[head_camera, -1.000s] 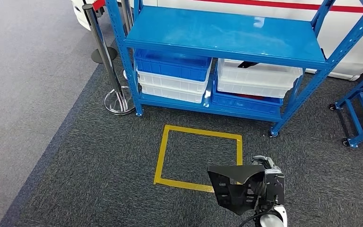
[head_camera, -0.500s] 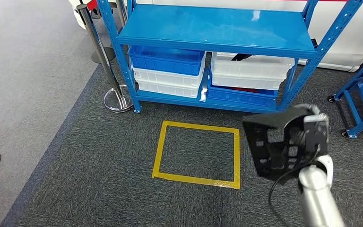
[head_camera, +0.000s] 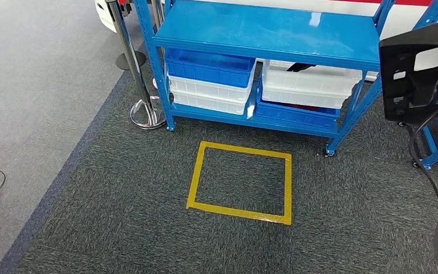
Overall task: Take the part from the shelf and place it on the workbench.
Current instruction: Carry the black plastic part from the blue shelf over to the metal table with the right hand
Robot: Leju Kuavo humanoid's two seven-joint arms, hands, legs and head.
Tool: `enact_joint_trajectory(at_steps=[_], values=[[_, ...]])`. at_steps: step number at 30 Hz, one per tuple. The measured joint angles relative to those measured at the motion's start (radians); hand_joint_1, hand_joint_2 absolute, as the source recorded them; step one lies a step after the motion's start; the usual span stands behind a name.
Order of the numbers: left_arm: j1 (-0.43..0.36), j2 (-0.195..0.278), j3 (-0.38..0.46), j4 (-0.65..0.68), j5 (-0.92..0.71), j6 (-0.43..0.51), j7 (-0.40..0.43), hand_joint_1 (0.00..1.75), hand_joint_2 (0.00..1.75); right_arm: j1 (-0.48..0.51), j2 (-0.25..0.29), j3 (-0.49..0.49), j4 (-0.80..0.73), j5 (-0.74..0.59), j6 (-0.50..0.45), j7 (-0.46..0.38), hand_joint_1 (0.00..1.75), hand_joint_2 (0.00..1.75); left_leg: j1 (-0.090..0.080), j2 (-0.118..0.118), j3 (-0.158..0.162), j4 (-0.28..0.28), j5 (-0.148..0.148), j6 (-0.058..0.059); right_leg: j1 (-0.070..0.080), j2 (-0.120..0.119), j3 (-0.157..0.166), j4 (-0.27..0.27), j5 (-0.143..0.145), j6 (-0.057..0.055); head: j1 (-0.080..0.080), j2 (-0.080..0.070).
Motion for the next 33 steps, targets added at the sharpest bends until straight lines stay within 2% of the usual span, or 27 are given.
enact_joint_trajectory(at_steps=[5,7,8,10,12,13,14,15,16,17,18,19,21,22,23,25,27,28,29,30,31,33], values=[[0.0,0.0,0.0,0.0,-0.002,0.0,0.003,0.0,1.75,-0.009,-0.031,0.003,0.145,-0.028,-0.015,-0.061,1.75,1.75,-0.003,-0.001,-0.01,0.01,0.003,0.013,-0.003,0.0,-0.004,-0.002,0.008,0.013,0.0,0.0],[-0.001,-0.001,0.0,0.0,-0.003,0.0,0.005,0.0,1.75,0.004,-0.041,0.001,0.177,-0.037,-0.021,-0.079,1.75,1.75,-0.002,0.003,-0.007,0.0,0.011,0.023,-0.006,0.002,-0.004,-0.005,0.011,0.02,0.0,0.0],[-0.001,-0.002,0.0,0.0,-0.003,0.0,0.006,0.0,1.75,0.009,-0.047,-0.001,0.19,-0.039,-0.025,-0.082,1.75,1.75,0.0,0.007,-0.005,-0.01,0.018,0.029,-0.007,0.004,-0.009,0.003,0.002,0.024,0.0,0.0],[-0.003,-0.004,0.0,0.0,-0.003,0.0,0.012,0.0,1.75,0.017,-0.058,-0.011,0.215,-0.042,-0.033,-0.083,1.75,1.75,0.004,0.016,-0.003,-0.024,0.029,0.037,-0.01,0.007,-0.043,0.076,-0.047,0.031,0.002,0.0],[-0.003,-0.004,0.0,0.0,-0.002,-0.001,0.019,0.0,1.75,0.034,-0.063,-0.024,0.241,-0.047,-0.043,-0.083,1.75,1.75,0.004,0.024,-0.005,-0.026,0.031,0.038,-0.011,0.01,-0.1,0.205,-0.107,0.038,0.002,0.0],[-0.002,-0.004,0.0,0.0,-0.002,-0.001,0.022,0.0,1.75,0.047,-0.064,-0.03,0.252,-0.048,-0.047,-0.085,1.75,1.75,0.005,0.029,-0.005,-0.025,0.03,0.037,-0.013,0.01,-0.119,0.248,-0.119,0.041,0.002,0.0],[-0.001,-0.004,0.0,0.0,-0.001,-0.002,0.025,0.0,1.75,0.06,-0.064,-0.035,0.261,-0.049,-0.05,-0.088,1.75,1.75,0.005,0.034,-0.005,-0.024,0.029,0.035,-0.015,0.01,-0.12,0.254,-0.111,0.042,0.002,0.0],[-0.002,-0.004,0.0,0.0,-0.001,-0.003,0.027,0.0,1.75,0.069,-0.064,-0.039,0.27,-0.048,-0.053,-0.092,1.75,1.75,0.005,0.04,-0.005,-0.02,0.026,0.032,-0.018,0.007,-0.1,0.217,-0.085,0.044,0.002,0.0],[-0.002,-0.004,0.0,0.0,-0.001,-0.004,0.03,0.0,1.75,0.074,-0.064,-0.043,0.276,-0.045,-0.056,-0.096,1.75,1.75,0.005,0.046,-0.006,-0.015,0.022,0.028,-0.021,-0.003,-0.066,0.151,-0.053,0.045,0.002,0.0],[-0.002,-0.004,0.0,0.0,-0.001,-0.004,0.032,0.0,1.75,0.075,-0.063,-0.047,0.283,-0.041,-0.061,-0.1,1.75,1.75,0.003,0.053,-0.007,-0.01,0.017,0.022,-0.019,-0.018,-0.033,0.089,-0.031,0.044,0.002,0.0],[-0.003,-0.003,0.001,0.0,-0.001,-0.004,0.033,0.0,1.75,0.075,-0.061,-0.049,0.29,-0.036,-0.065,-0.103,1.75,1.75,0.001,0.059,-0.008,-0.003,0.011,0.016,-0.017,-0.027,-0.009,0.04,-0.016,0.037,0.002,0.0],[-0.004,-0.002,0.001,0.0,-0.001,-0.004,0.035,0.0,1.75,0.077,-0.058,-0.052,0.296,-0.031,-0.068,-0.105,1.75,1.75,-0.001,0.065,-0.008,0.001,0.006,0.01,-0.013,-0.032,0.001,0.017,-0.014,0.028,0.002,0.0],[-0.004,0.0,0.001,0.0,-0.001,-0.005,0.037,0.0,1.75,0.083,-0.052,-0.054,0.307,-0.025,-0.072,-0.106,1.75,1.75,-0.004,0.077,-0.008,0.005,0.001,0.002,-0.009,-0.019,-0.002,0.016,-0.017,0.007,0.001,0.0],[-0.003,0.001,0.002,0.0,-0.001,-0.005,0.038,0.0,1.75,0.086,-0.048,-0.056,0.313,-0.022,-0.073,-0.106,1.75,1.75,-0.003,0.082,-0.008,0.006,-0.002,-0.003,-0.011,-0.011,-0.004,0.018,-0.017,0.0,0.001,0.0],[-0.004,0.001,0.002,0.0,-0.001,-0.006,0.04,0.0,1.75,0.087,-0.045,-0.057,0.317,-0.018,-0.074,-0.106,1.75,1.75,-0.001,0.076,-0.011,0.016,-0.012,-0.008,-0.012,-0.003,-0.006,0.018,-0.017,-0.005,0.001,0.0],[-0.004,0.002,0.004,0.0,0.001,-0.009,0.042,0.0,1.75,0.088,-0.041,-0.062,0.325,-0.013,-0.077,-0.106,1.75,1.75,0.003,0.048,-0.039,0.083,-0.056,-0.019,-0.015,0.012,-0.009,0.018,-0.015,-0.015,0.0,0.0],[-0.005,0.002,0.006,0.0,0.004,-0.013,0.042,0.0,1.75,0.09,-0.038,-0.066,0.331,-0.009,-0.079,-0.106,1.75,1.75,0.007,0.024,-0.097,0.215,-0.12,-0.023,-0.011,0.027,-0.009,0.018,-0.014,-0.021,0.0,0.0],[-0.007,0.002,0.007,0.0,0.005,-0.014,0.042,0.0,1.75,0.092,-0.036,-0.067,0.334,-0.008,-0.08,-0.106,1.75,1.75,0.006,0.021,-0.124,0.272,-0.139,-0.021,-0.007,0.037,-0.01,0.019,-0.014,-0.023,0.0,0.0],[-0.008,0.002,0.008,0.0,0.006,-0.015,0.042,0.0,1.75,0.095,-0.035,-0.068,0.338,-0.007,-0.08,-0.106,1.75,1.75,0.005,0.019,-0.138,0.299,-0.139,-0.016,-0.002,0.047,-0.009,0.019,-0.014,-0.025,0.0,0.0],[-0.01,0.002,0.008,0.0,0.006,-0.015,0.043,0.0,1.75,0.098,-0.034,-0.068,0.34,-0.006,-0.08,-0.106,1.75,1.75,0.002,0.016,-0.134,0.287,-0.12,-0.006,0.004,0.058,-0.008,0.019,-0.014,-0.027,0.0,0.0],[-0.01,0.002,0.008,0.0,0.006,-0.016,0.043,0.0,1.75,0.099,-0.033,-0.069,0.342,-0.006,-0.081,-0.106,1.75,1.75,-0.002,0.008,-0.112,0.236,-0.085,0.008,0.011,0.069,-0.007,0.019,-0.013,-0.029,0.0,0.0],[-0.007,0.006,0.009,-0.001,0.006,-0.016,0.045,0.0,1.75,0.099,-0.031,-0.072,0.345,-0.005,-0.082,-0.107,1.75,1.75,-0.011,-0.031,-0.054,0.101,-0.016,0.049,0.018,0.091,-0.006,0.017,-0.011,-0.033,0.003,0.0]])
